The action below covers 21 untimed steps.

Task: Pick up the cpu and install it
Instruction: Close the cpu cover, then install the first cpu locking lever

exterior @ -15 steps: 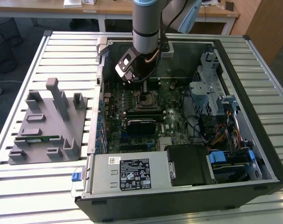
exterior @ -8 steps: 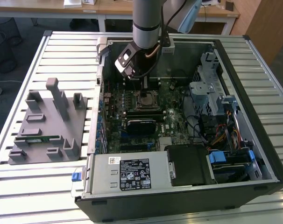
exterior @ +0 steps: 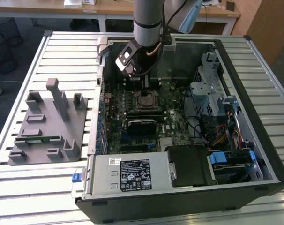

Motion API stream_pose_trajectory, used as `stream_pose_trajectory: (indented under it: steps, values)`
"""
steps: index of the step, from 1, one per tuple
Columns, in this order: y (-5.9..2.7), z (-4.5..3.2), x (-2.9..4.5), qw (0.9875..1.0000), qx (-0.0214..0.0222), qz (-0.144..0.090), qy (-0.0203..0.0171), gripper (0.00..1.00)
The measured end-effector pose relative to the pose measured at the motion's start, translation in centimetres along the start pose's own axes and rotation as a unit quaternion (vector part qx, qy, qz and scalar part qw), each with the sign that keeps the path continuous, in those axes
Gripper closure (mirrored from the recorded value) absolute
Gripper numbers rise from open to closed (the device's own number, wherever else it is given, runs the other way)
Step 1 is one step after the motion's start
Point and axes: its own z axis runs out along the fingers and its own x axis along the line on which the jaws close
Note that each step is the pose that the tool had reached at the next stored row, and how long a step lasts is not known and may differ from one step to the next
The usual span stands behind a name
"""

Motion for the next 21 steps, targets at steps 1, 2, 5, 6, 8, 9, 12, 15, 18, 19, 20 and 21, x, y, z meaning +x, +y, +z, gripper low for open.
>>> stream_pose_trajectory:
  steps: [1, 2, 5, 6, 8, 9, 12, 15, 18, 19, 20, 21]
  values:
    - [0.04, 0.01, 0.0, 1.0, 0.0, 0.0, 0.0, 0.89]
    - [0.11, 0.02, -0.01, 1.0, 0.0, 0.0, 0.0001, 0.89]
    - [0.43, 0.03, -0.01, 1.0, 0.0, 0.0, 0.0, 0.89]
    - [0.54, 0.03, -0.01, 1.0, 0.0, 0.0, 0.0, 0.89]
    - [0.71, 0.03, -0.01, 1.0, 0.0, 0.0, 0.0, 0.89]
    - [0.8, 0.03, -0.01, 1.0, 0.0, 0.0, 0.0, 0.89]
    - [0.98, 0.04, -0.01, 1.0, 0.0, 0.0, 0.0001, 0.89]
    - [1.0, 0.04, 0.0, 1.0, 0.0, 0.0, -0.0002, 0.89]
    - [1.0, -0.03, 0.0, 1.0, 0.0, 0.0, -0.0004, 0.89]
    - [1.0, -0.08, 0.0, 1.0, 0.0, 0.0, -0.0004, 0.89]
    - [1.0, -0.16, -0.01, 1.0, 0.0, 0.0, -0.0004, 0.89]
    - [1.01, -0.26, 0.0, 1.0, -0.0004, 0.0, -0.0004, 0.89]
